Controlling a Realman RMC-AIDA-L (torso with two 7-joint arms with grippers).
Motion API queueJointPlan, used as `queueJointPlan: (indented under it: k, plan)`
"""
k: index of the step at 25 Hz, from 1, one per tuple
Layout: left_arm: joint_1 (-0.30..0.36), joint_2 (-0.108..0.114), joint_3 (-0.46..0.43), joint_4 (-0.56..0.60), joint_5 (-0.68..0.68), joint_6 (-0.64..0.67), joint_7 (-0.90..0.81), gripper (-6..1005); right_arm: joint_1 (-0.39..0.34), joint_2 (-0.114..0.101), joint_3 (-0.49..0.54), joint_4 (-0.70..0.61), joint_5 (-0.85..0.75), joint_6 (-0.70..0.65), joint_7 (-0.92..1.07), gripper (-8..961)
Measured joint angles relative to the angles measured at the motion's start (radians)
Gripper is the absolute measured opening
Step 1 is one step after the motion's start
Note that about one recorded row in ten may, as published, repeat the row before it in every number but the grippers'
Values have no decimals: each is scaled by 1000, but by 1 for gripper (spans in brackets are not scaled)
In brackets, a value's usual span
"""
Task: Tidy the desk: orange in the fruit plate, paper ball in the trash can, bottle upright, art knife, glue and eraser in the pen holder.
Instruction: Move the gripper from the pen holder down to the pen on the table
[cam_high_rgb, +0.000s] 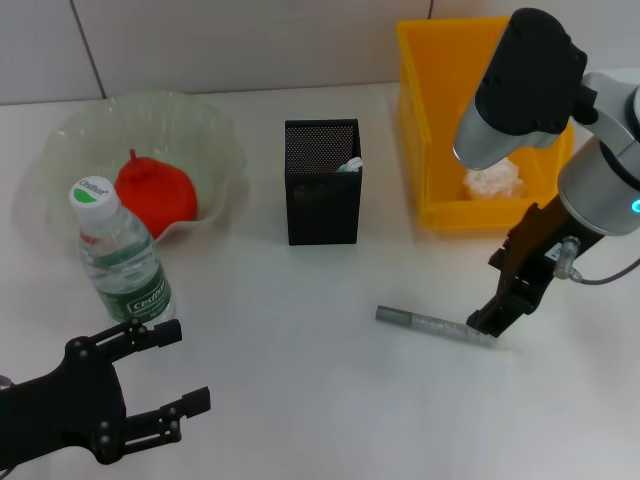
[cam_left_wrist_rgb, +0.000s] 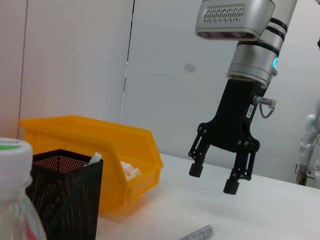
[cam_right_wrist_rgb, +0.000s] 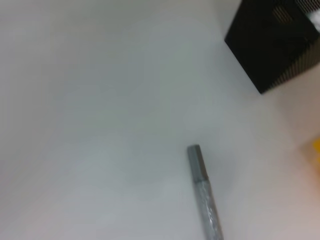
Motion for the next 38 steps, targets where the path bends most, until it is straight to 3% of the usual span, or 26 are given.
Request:
queueJointPlan:
  k: [9, 25, 30, 38]
  plan:
    - [-5, 0, 0, 0, 0, -2, 0, 802, -2, 2, -2, 81, -20, 26, 28, 791]
    - [-1, 1, 0, 0, 0, -3, 2, 802, 75, 4, -74, 277, -26, 140, 76, 770]
    - [0, 1, 0, 0, -1, -3, 2, 802, 84, 4, -76, 304, -26, 154, 77, 573]
    - [0, 2, 0, 0, -2, -3, 2, 802, 88, 5, -98, 309, -27, 180, 71, 423]
